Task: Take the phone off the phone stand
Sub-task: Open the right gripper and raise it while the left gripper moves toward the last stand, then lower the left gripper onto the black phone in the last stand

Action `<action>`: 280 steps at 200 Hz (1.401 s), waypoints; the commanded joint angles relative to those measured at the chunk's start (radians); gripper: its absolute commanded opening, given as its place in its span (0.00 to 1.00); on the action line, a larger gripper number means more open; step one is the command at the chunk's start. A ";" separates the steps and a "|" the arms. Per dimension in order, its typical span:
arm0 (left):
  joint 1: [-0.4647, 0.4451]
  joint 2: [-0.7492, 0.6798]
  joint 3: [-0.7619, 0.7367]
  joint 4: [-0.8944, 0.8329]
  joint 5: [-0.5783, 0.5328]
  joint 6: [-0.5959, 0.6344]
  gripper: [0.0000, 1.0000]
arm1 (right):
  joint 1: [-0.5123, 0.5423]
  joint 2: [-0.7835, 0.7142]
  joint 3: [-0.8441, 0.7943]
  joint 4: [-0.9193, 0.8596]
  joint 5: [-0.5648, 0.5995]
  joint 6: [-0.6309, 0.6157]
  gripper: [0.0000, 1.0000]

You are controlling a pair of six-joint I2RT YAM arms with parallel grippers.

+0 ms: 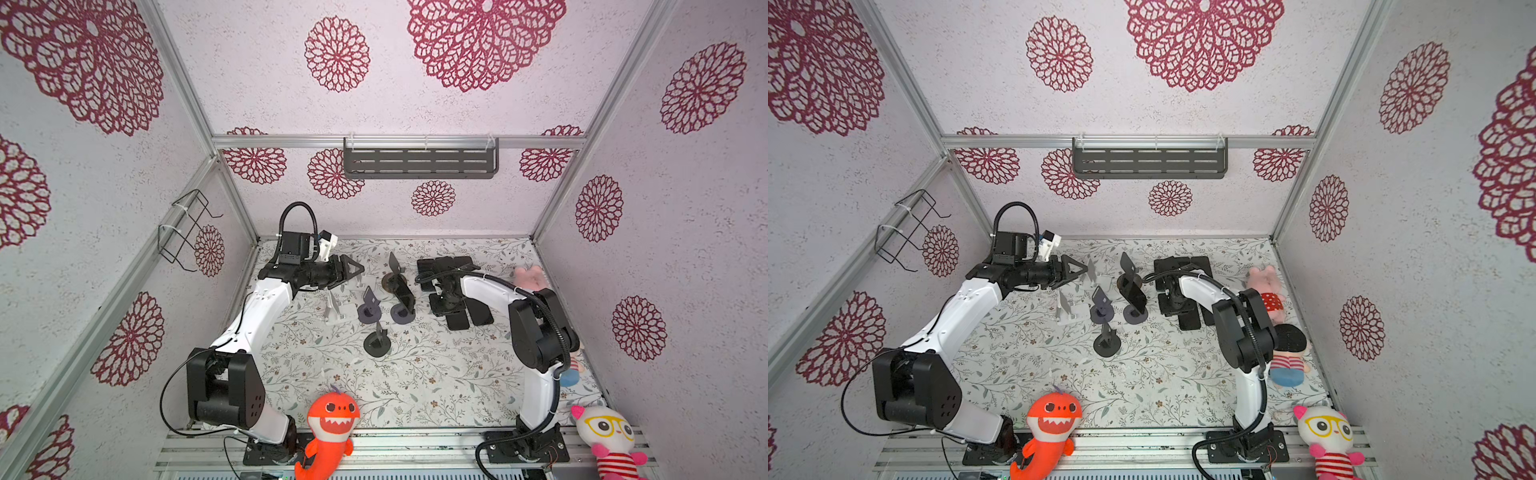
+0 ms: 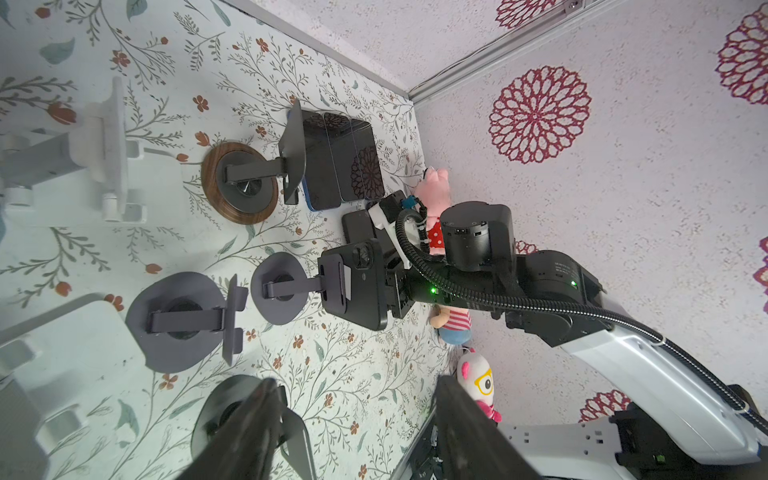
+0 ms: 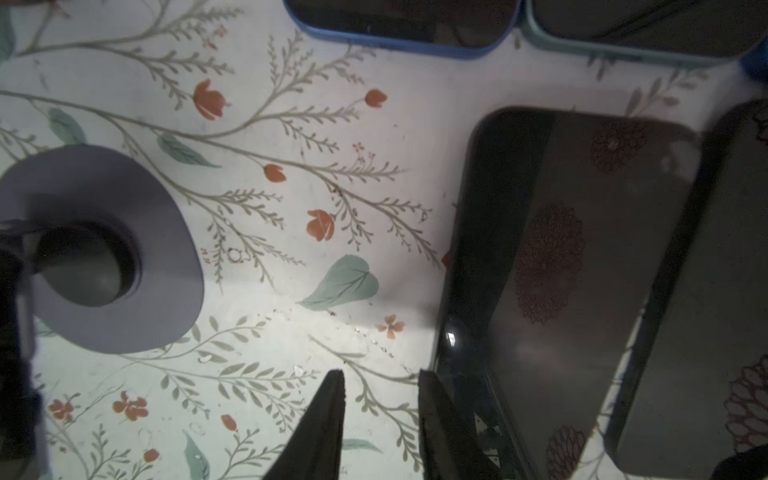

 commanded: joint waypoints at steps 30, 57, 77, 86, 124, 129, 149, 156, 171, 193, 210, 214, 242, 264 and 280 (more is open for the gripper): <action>0.008 -0.007 -0.002 0.002 0.008 0.021 0.63 | -0.012 0.035 0.025 0.002 0.030 0.013 0.32; 0.008 -0.007 -0.002 0.001 0.008 0.021 0.63 | -0.020 0.044 0.030 -0.013 0.069 -0.004 0.32; 0.008 -0.005 -0.002 0.001 0.007 0.021 0.63 | -0.028 0.046 0.031 -0.021 0.083 -0.026 0.32; 0.008 -0.004 -0.002 0.001 0.007 0.022 0.63 | -0.029 0.050 0.038 -0.029 0.089 -0.033 0.32; 0.008 -0.002 -0.002 0.001 0.007 0.022 0.63 | -0.029 0.059 0.062 -0.032 0.070 -0.057 0.36; 0.008 -0.002 -0.002 0.001 0.007 0.023 0.63 | -0.029 0.056 0.065 -0.029 0.065 -0.058 0.37; 0.009 -0.002 -0.003 -0.003 0.002 0.028 0.63 | -0.030 0.026 0.065 -0.016 0.046 -0.058 0.47; 0.009 -0.001 -0.002 -0.004 0.000 0.030 0.64 | -0.029 0.007 0.063 -0.009 0.047 -0.061 0.52; 0.009 0.002 0.001 -0.013 -0.008 0.037 0.65 | -0.029 -0.045 0.039 0.023 0.050 -0.069 0.61; 0.009 0.004 0.007 -0.031 -0.035 0.048 0.66 | -0.026 -0.139 -0.020 0.084 0.054 -0.082 0.70; 0.002 0.007 0.001 -0.029 -0.068 0.049 0.67 | -0.020 -0.191 -0.029 0.058 0.066 -0.083 0.79; -0.002 0.009 0.001 -0.030 -0.074 0.050 0.68 | -0.017 -0.202 -0.032 0.054 0.071 -0.083 0.79; -0.045 0.016 0.012 -0.071 -0.155 0.092 0.73 | -0.014 -0.342 -0.111 0.091 0.082 -0.057 0.84; -0.107 0.005 0.036 -0.118 -0.270 0.137 0.78 | -0.016 -0.457 -0.202 0.149 0.104 -0.011 0.83; -0.151 -0.011 0.048 -0.107 -0.329 0.139 0.80 | -0.022 -0.528 -0.251 0.168 0.085 0.008 0.71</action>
